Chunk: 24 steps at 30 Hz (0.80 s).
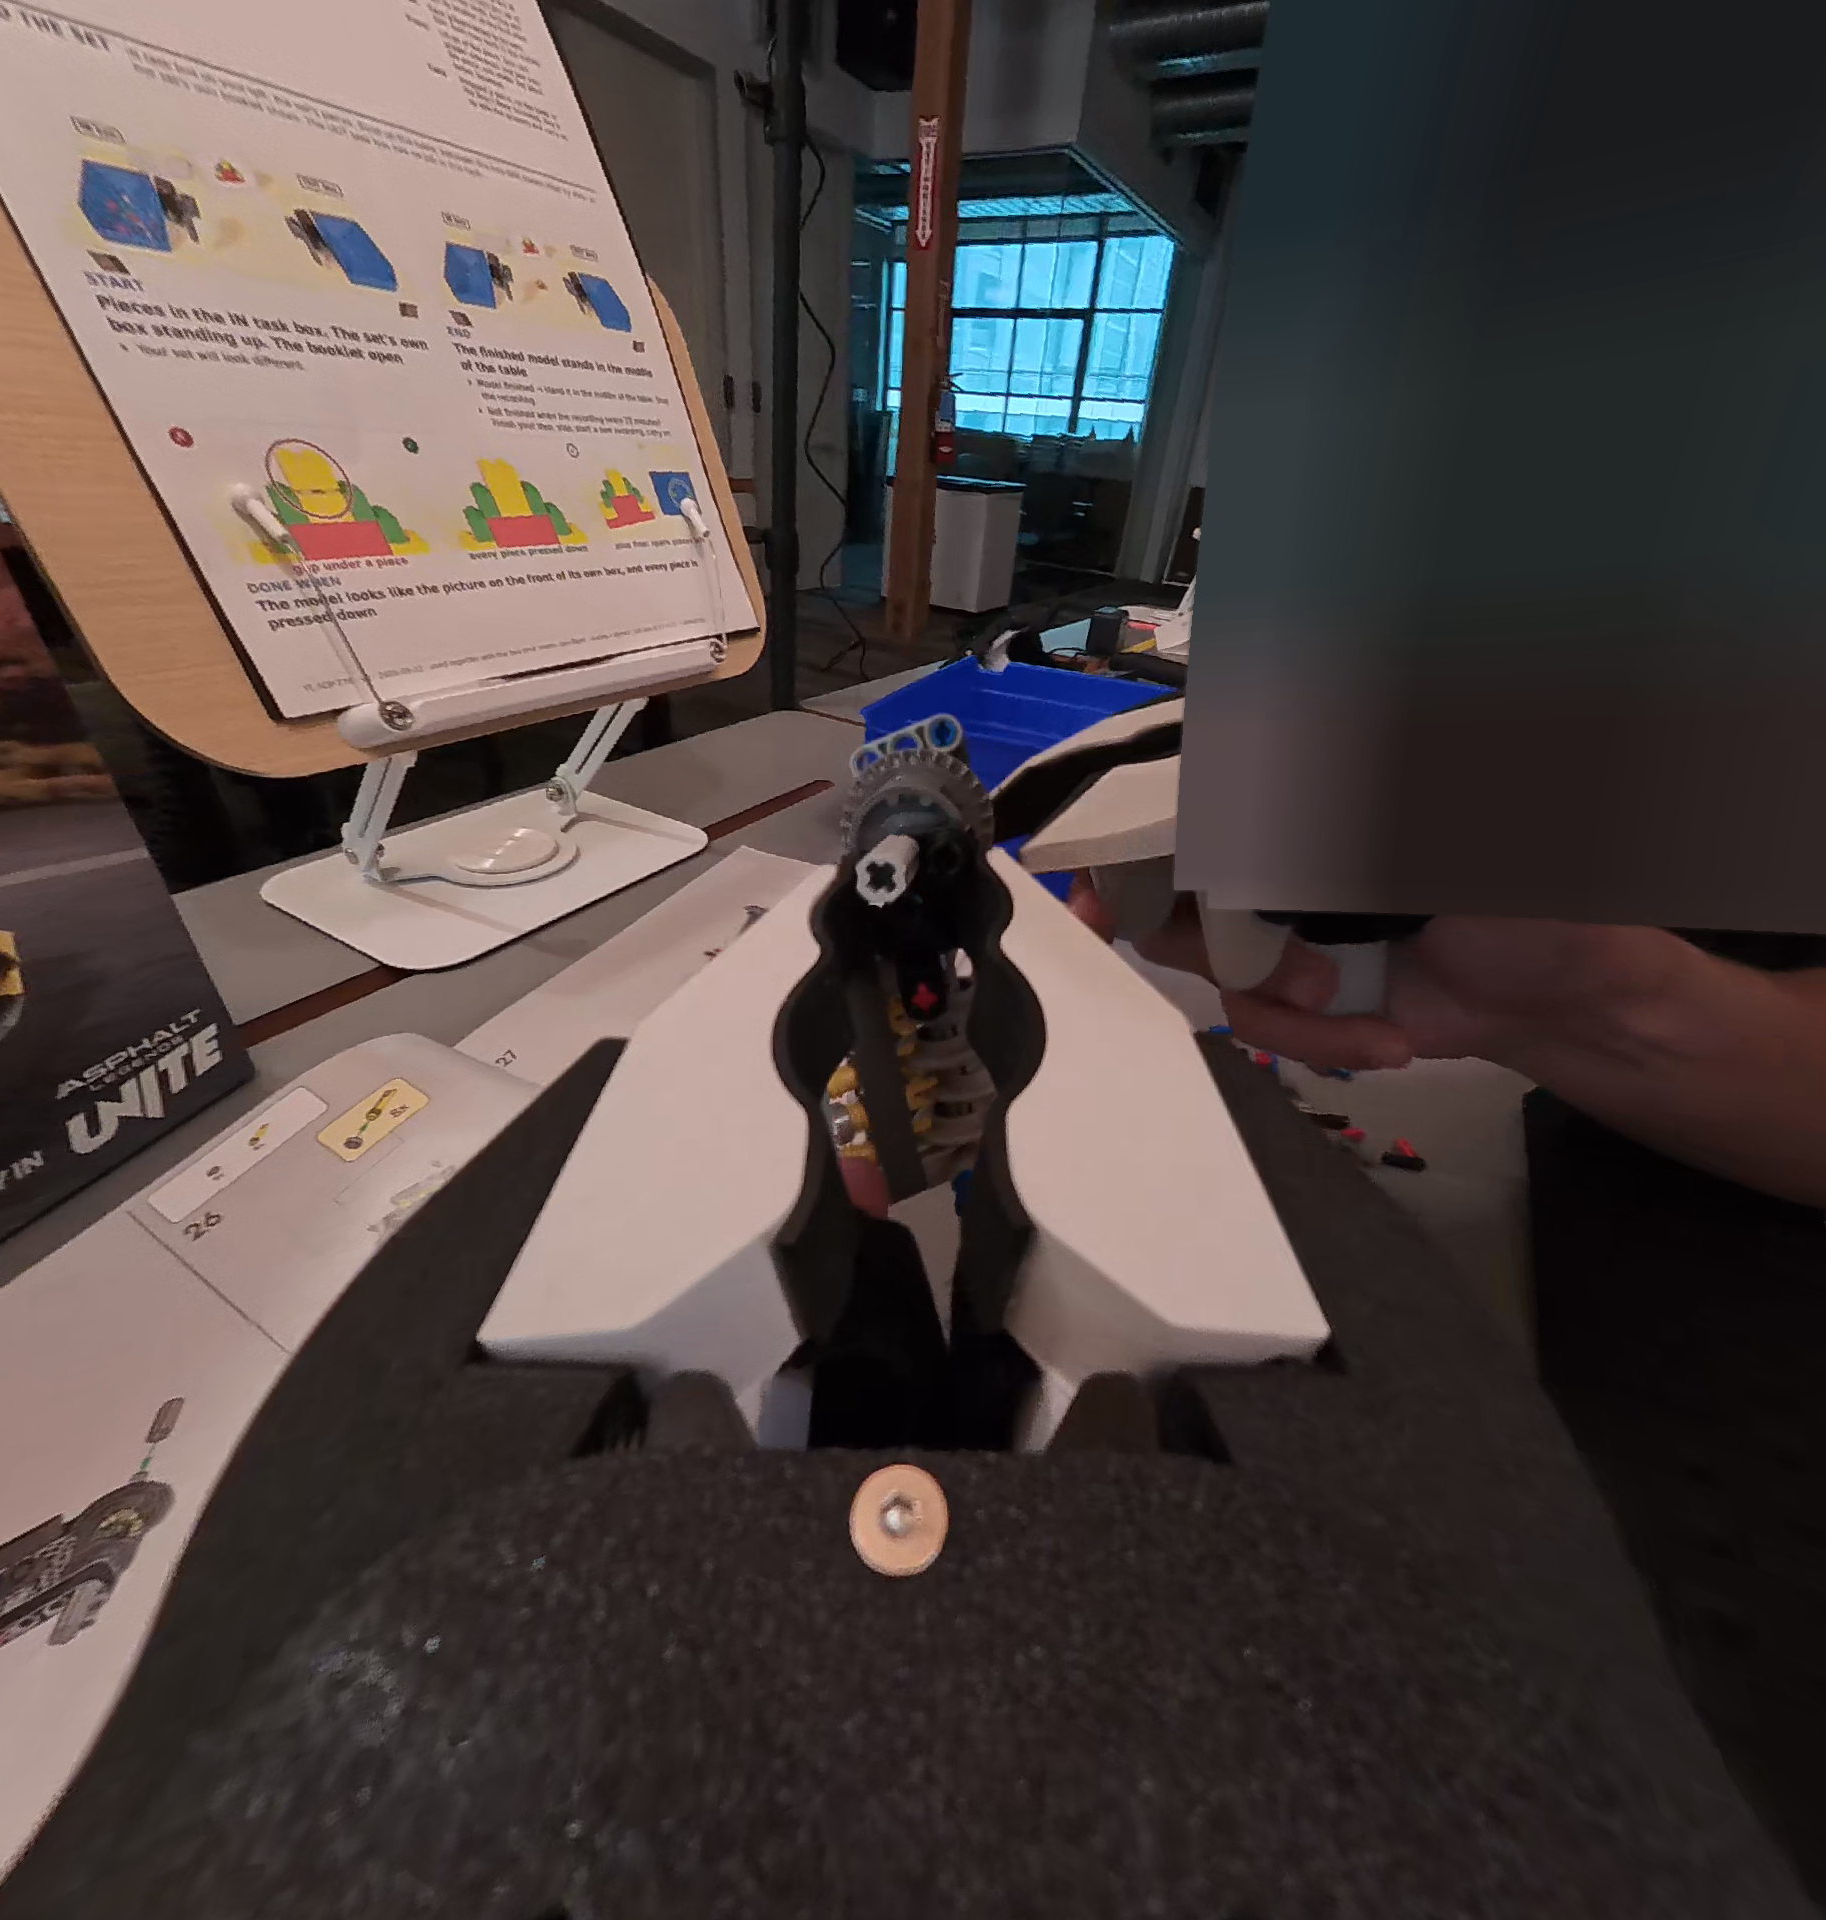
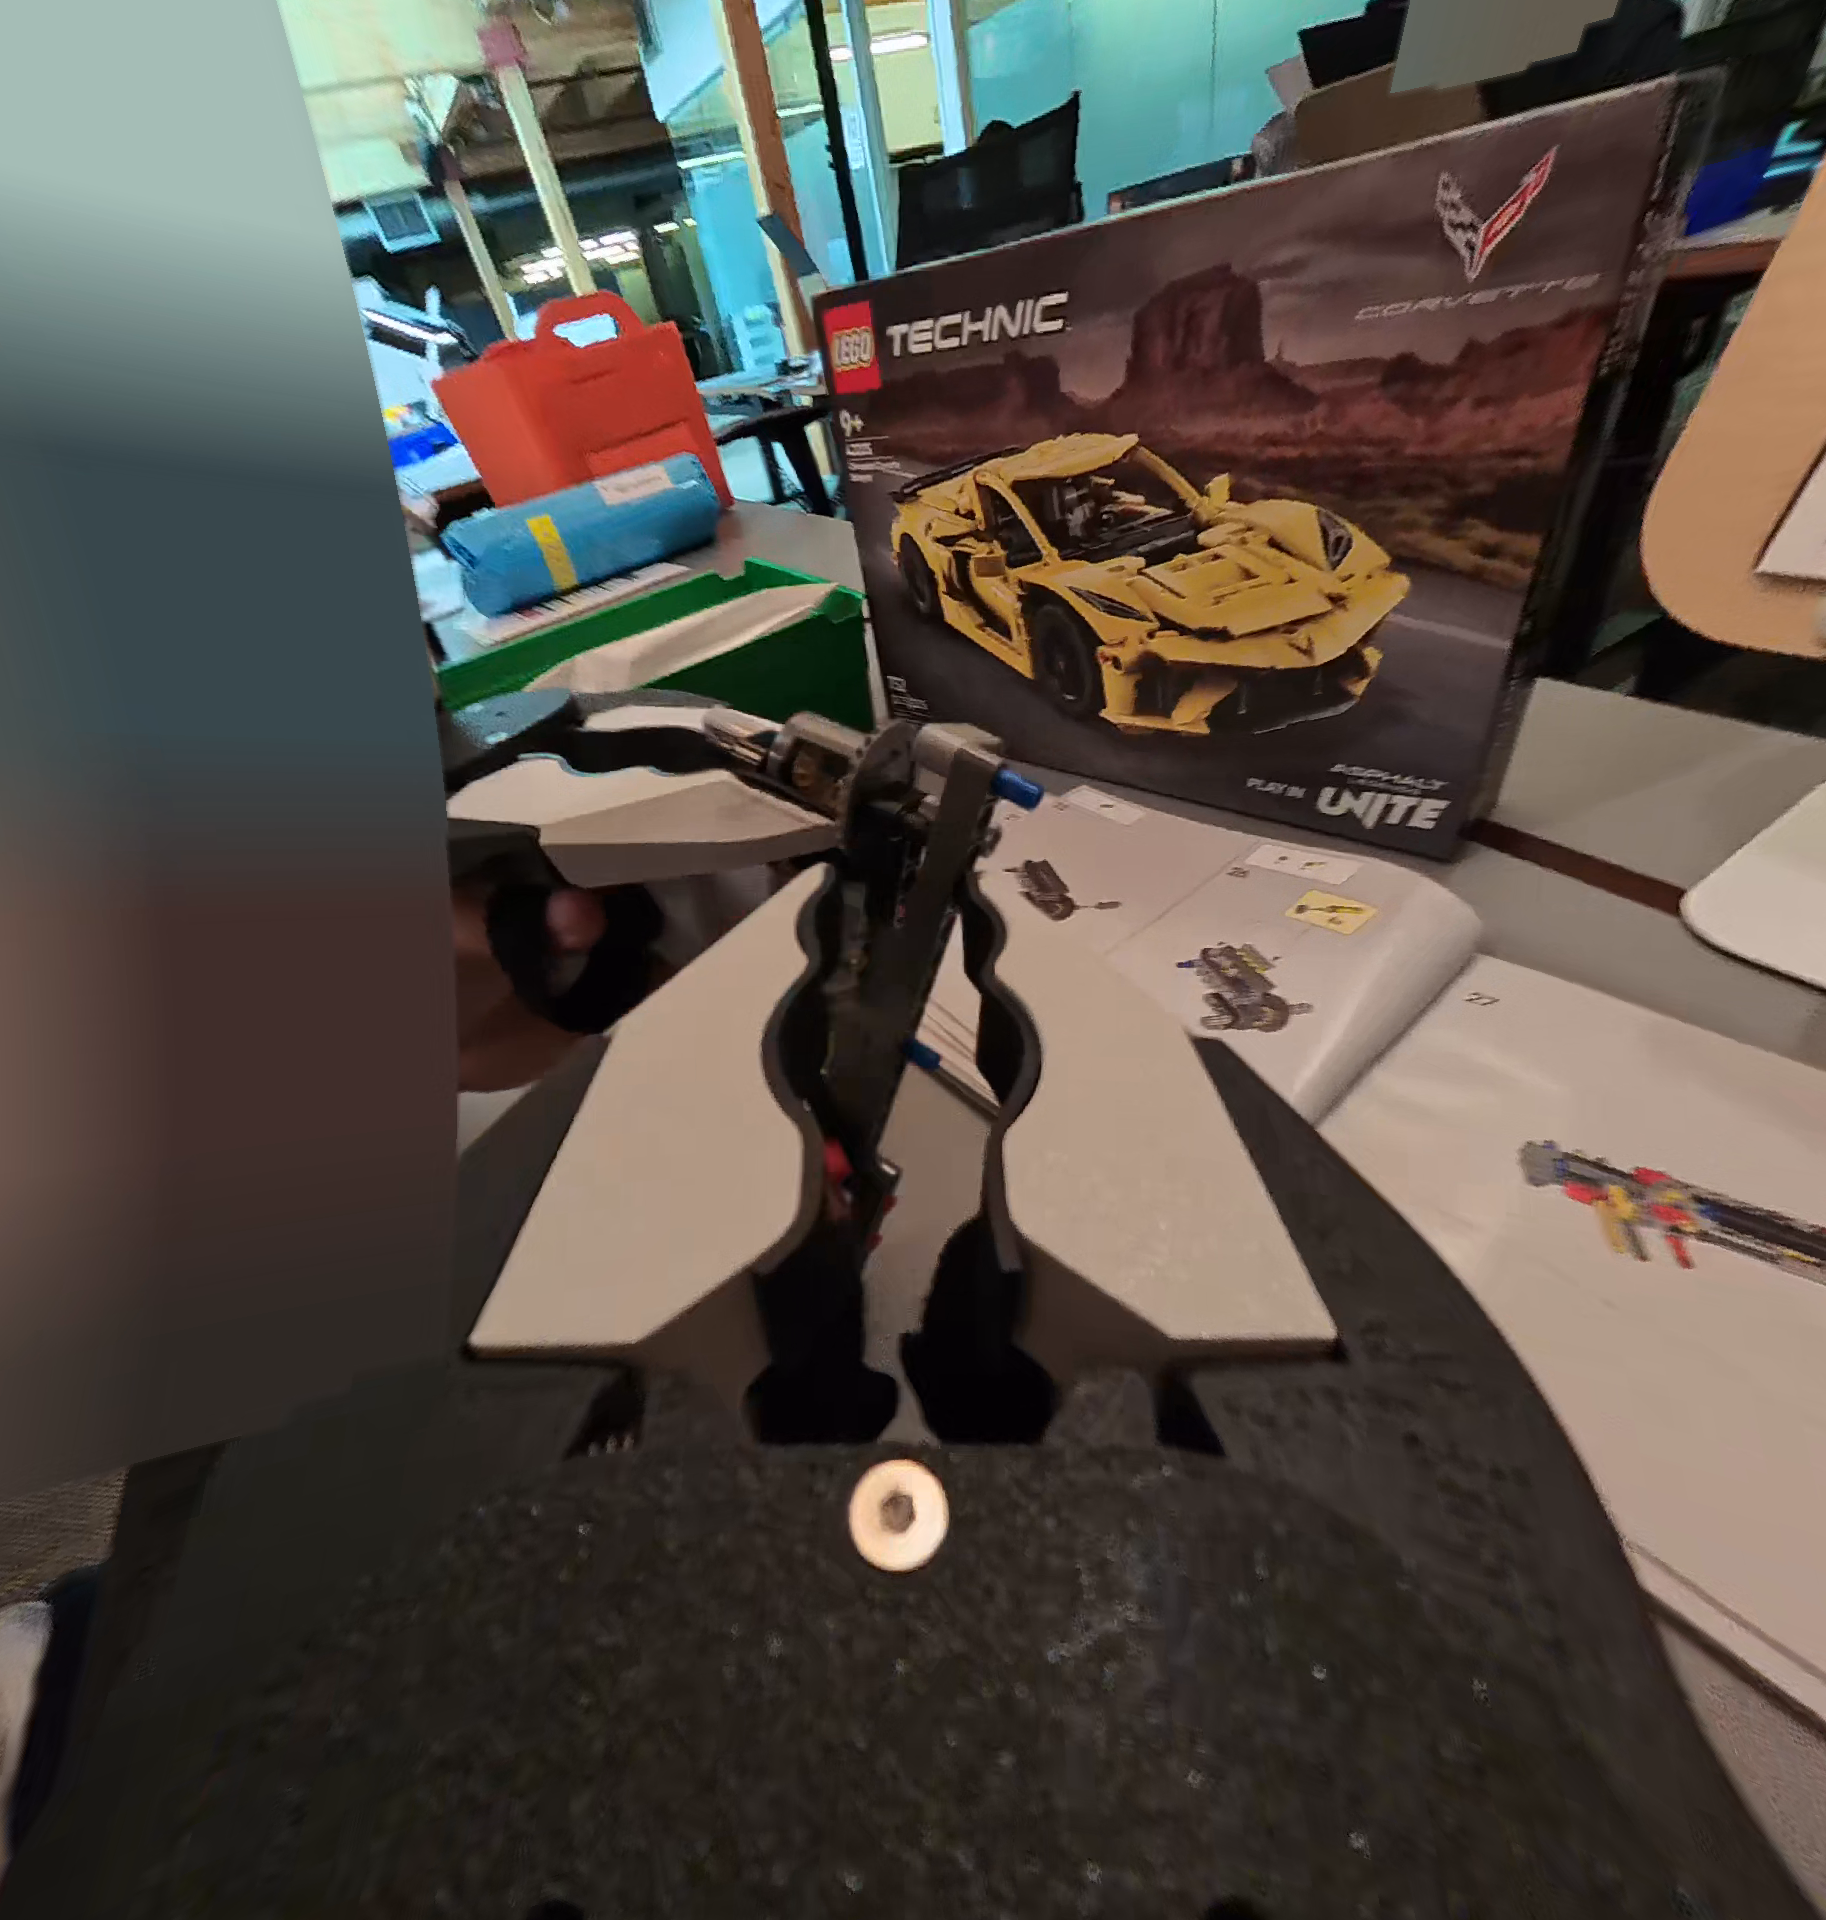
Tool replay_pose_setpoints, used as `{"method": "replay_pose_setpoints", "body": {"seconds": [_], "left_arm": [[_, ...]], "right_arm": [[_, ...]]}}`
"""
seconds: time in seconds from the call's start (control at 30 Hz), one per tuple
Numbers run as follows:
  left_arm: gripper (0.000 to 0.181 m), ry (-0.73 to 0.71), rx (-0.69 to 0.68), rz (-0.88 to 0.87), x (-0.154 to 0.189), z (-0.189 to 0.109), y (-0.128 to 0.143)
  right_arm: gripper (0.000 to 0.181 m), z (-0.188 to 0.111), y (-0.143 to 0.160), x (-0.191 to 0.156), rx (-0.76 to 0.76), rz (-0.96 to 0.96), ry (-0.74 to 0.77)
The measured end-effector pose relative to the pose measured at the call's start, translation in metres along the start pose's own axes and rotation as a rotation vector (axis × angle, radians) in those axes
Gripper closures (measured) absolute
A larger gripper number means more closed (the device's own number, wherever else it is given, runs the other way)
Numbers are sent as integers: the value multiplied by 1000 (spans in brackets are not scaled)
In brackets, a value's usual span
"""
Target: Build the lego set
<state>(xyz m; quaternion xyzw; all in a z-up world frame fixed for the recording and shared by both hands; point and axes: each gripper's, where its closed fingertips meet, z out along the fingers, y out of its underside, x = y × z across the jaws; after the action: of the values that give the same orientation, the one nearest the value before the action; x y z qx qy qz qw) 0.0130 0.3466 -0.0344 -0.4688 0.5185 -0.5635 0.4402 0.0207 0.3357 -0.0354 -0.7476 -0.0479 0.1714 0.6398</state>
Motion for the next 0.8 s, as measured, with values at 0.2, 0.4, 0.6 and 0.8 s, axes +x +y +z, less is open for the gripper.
{"method": "replay_pose_setpoints", "body": {"seconds": [0.2,0.4,0.6,0.8], "left_arm": [[165,-35,35,-17,-2,1,-1],[165,-83,61,14,2,2,-3],[165,-186,83,151,3,0,-10],[165,-161,62,119,2,1,-6]], "right_arm": [[153,5,-3,2,48,41,59],[155,5,-7,5,86,47,114],[157,4,-13,1,124,51,129],[148,6,-13,1,149,152,65]]}}
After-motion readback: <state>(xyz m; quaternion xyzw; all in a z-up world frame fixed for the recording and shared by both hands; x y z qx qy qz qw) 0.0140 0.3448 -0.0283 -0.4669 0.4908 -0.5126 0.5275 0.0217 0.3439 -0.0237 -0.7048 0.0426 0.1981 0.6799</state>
